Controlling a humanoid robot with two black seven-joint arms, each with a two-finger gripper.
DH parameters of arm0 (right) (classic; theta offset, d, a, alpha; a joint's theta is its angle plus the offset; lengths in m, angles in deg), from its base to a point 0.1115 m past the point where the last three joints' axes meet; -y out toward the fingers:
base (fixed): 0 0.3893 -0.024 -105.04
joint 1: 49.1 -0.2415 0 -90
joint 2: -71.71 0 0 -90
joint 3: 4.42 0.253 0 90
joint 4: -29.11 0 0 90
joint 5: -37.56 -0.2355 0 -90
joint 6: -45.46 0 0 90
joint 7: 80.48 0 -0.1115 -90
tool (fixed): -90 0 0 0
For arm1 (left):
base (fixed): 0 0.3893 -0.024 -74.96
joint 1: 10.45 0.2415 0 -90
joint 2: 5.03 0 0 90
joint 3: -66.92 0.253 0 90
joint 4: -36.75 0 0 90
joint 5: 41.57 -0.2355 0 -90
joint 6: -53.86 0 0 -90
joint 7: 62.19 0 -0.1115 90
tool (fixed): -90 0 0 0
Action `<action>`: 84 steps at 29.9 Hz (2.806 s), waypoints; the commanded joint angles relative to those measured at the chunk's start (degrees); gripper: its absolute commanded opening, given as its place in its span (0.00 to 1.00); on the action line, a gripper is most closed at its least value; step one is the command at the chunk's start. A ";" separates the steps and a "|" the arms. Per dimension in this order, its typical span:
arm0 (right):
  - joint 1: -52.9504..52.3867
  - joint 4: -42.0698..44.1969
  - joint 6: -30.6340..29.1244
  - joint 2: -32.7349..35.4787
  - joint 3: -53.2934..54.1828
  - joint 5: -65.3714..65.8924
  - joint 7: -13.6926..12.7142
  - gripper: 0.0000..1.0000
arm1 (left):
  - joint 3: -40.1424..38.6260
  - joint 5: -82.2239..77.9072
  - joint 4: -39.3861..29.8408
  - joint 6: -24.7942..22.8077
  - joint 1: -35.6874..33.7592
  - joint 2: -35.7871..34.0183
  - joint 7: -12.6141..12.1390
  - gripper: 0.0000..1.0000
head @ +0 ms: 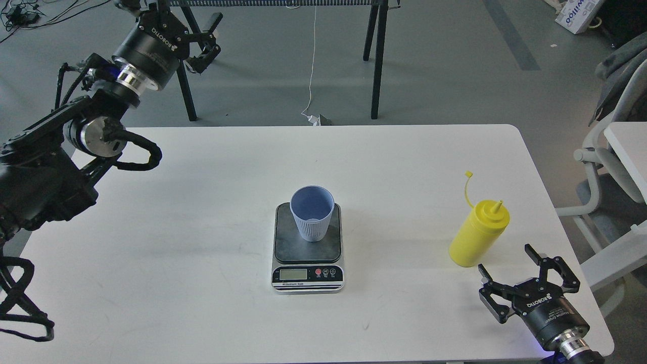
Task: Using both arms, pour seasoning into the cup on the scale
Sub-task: 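Lower the right gripper to the yellow squeeze bottle and grasp it, then lift the yellow bottle and invert it above the cup with the right gripper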
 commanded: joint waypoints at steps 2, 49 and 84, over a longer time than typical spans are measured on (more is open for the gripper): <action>-3.28 1.68 0.00 -2.73 -3.83 -0.73 -0.30 0.95 | 0.07 0.00 -0.01 0.01 0.00 0.01 0.01 1.00; -17.61 14.08 0.00 -12.85 -1.72 -6.09 -0.39 0.68 | -0.02 0.00 -0.19 0.01 1.67 -0.26 0.18 1.00; -57.24 13.29 0.00 -11.18 -18.24 21.49 -4.08 0.46 | -1.78 0.00 -0.80 0.01 1.76 -2.54 0.53 1.00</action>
